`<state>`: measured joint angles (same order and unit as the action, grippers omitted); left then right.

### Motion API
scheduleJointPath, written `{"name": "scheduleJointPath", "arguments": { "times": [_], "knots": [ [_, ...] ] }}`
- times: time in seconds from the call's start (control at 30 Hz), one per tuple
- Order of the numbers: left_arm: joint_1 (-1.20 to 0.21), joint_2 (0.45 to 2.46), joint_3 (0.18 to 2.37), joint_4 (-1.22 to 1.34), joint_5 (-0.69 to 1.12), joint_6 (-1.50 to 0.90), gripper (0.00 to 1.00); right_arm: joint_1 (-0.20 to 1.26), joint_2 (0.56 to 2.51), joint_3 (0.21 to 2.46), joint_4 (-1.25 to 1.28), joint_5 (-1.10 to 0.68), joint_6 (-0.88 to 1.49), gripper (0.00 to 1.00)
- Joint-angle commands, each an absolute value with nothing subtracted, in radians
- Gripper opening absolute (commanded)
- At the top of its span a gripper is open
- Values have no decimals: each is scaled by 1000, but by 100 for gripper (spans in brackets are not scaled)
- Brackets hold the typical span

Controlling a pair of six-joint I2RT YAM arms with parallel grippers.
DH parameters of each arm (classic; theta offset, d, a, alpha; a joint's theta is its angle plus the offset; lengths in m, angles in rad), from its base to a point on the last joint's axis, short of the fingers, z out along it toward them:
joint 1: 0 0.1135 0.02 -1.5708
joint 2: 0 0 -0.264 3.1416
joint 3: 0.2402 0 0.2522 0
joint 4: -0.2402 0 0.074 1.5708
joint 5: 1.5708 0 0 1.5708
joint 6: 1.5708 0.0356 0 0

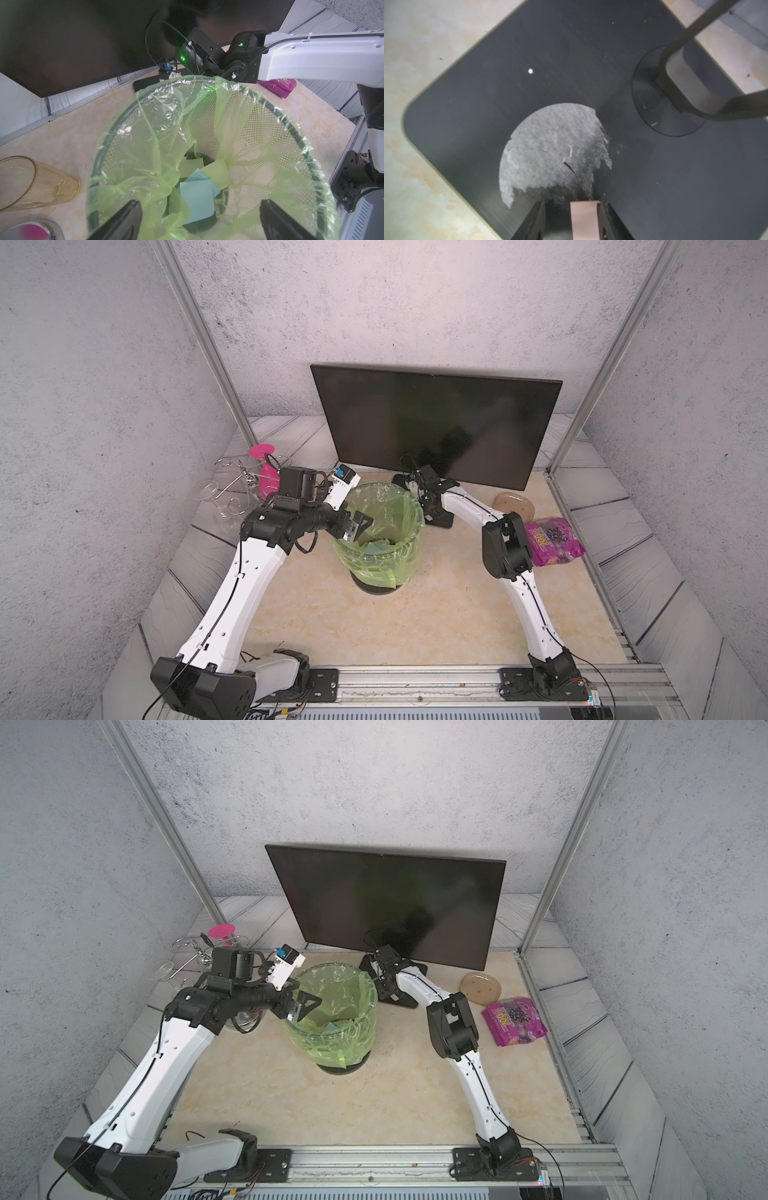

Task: Remove the sticky note from the monitor
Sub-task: Pick up the sticky note from the monitor.

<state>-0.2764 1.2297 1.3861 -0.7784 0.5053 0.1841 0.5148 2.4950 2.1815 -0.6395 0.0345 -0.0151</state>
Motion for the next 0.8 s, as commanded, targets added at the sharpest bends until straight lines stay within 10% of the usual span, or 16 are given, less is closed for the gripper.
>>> {"name": "scheduleJointPath", "arguments": {
  "times": [0.0,0.77],
  "knots": [
    [-267,1231,1382,-779,522,199,95,500,2544,2190,-680,41,-3,45],
    [-267,1230,1376,-777,526,202,95,464,2574,2236,-718,14,17,50]
  ]
}}
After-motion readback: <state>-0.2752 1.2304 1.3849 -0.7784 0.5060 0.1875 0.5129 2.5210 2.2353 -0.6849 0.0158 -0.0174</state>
